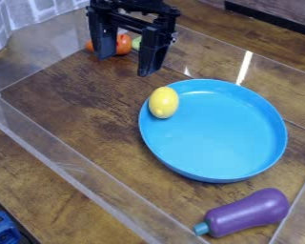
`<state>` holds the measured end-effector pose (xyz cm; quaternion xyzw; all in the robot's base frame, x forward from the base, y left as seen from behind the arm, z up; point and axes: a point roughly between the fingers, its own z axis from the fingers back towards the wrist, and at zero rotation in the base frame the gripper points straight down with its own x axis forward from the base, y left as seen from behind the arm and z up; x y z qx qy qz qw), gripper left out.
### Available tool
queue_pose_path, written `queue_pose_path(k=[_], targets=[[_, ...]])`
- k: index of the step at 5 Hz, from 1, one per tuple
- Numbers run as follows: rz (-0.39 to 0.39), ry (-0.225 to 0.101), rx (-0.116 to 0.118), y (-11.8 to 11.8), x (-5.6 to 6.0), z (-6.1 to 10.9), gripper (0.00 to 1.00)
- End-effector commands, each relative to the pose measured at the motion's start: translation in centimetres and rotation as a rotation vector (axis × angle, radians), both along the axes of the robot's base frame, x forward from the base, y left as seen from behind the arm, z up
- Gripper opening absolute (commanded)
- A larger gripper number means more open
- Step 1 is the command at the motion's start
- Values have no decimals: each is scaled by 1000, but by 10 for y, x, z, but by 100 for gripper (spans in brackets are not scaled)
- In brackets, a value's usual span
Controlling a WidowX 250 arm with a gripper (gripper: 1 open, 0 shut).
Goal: Remove the lemon from the blue tray and put it on the table
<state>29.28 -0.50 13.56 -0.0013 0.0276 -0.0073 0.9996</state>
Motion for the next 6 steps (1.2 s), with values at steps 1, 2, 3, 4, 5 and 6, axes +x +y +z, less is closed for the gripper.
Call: queue_pose_path(k=[1,2,3,4,5,6], targets=[[-4,13,-5,3,3,-19,100],[-70,9,-9,3,10,-48,100],[-148,0,-8,0,25,-55,100],[-192,-7,5,3,37,-53,100],[-238,-5,17,6,47,-55,100],[-251,-4,23,-1,54,-62,100]])
